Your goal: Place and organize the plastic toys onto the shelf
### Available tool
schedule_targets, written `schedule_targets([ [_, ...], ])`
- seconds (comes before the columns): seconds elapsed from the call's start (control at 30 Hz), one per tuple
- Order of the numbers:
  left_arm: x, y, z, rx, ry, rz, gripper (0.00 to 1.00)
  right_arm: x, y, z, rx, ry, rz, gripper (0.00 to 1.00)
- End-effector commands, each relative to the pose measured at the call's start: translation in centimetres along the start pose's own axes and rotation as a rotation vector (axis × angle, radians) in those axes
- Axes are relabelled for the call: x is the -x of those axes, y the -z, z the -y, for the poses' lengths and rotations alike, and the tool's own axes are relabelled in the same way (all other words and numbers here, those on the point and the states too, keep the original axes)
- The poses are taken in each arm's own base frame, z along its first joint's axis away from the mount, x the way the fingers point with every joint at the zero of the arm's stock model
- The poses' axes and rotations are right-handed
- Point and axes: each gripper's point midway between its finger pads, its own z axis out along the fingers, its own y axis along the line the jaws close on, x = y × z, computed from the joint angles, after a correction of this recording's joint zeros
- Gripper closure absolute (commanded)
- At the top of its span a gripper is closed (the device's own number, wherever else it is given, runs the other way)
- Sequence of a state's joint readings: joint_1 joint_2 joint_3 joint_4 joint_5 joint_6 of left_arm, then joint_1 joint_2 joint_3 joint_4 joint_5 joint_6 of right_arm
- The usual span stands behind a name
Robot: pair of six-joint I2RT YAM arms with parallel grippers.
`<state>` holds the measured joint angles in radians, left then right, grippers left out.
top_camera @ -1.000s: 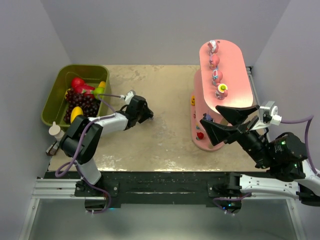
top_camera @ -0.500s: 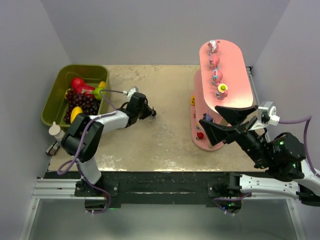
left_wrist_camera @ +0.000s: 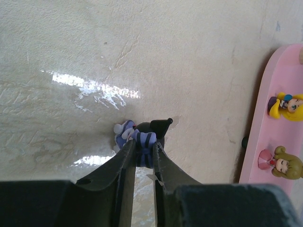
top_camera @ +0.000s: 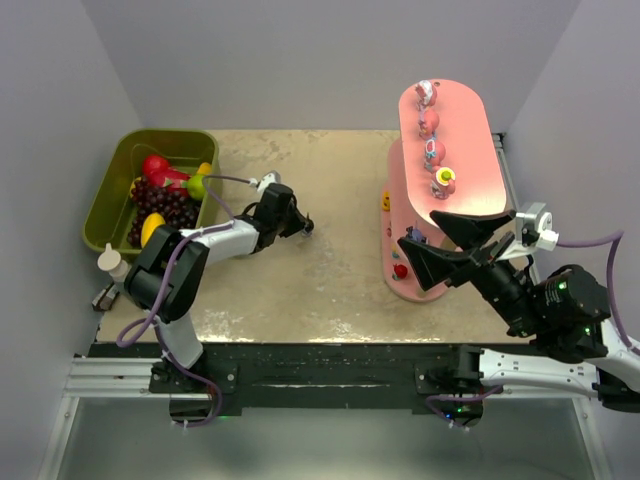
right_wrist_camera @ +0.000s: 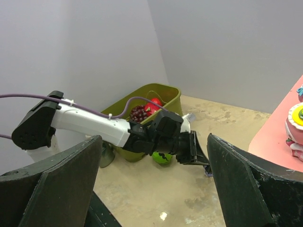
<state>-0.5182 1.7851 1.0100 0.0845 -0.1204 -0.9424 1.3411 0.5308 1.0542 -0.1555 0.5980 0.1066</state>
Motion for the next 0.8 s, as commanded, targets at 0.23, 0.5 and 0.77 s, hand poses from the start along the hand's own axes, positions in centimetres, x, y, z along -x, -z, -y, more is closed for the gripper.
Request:
schedule_targets([
  [0.23,2.1,2.8,7.0,-0.233,-0.043,-0.053,1.00,0.3,-0.6,0.1,-0.028,0.002,0.024,0.05],
  [0.5,3.6,5.5,11.4,-0.362,-0.046,-0.088,1.00,0.0,-0.7,0.2,-0.034,0.002,0.020,0.05],
  [0.77,5.3,7.7,14.4,-0.352,-0.137,-0.063,1.00,-0.3,-0.6,0.4,-0.040,-0.007,0.020,0.05],
])
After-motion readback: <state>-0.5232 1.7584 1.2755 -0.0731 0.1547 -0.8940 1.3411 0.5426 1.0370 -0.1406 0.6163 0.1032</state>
